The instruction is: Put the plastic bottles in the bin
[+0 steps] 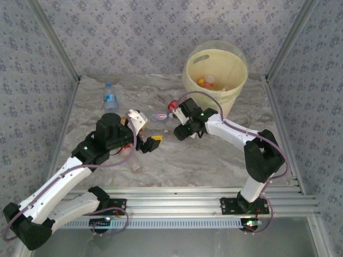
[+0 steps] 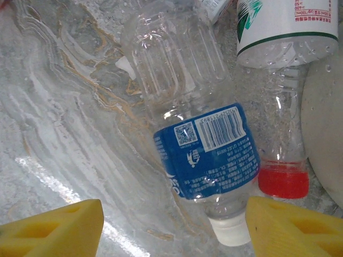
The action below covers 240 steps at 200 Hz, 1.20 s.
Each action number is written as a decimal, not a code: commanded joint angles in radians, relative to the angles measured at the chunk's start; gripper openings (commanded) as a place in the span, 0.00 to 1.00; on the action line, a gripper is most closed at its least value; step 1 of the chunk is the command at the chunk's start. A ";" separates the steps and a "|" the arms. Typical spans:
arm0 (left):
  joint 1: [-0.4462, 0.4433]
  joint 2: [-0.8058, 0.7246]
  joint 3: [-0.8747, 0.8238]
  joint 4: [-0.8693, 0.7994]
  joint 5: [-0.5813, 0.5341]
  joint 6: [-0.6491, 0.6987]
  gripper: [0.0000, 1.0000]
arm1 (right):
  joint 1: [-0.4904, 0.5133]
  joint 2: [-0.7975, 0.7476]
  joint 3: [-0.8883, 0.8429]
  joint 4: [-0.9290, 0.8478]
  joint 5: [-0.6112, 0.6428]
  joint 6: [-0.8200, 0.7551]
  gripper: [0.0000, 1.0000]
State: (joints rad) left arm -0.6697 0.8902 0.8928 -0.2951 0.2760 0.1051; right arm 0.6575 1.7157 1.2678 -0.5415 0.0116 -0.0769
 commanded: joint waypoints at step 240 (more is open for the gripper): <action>-0.007 0.030 -0.008 0.020 0.011 -0.027 0.99 | 0.054 0.104 -0.025 0.008 0.076 0.010 0.67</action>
State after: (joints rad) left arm -0.6701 0.9222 0.8928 -0.2947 0.2726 0.0990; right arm 0.7116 1.8290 1.2644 -0.5163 0.1093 -0.0860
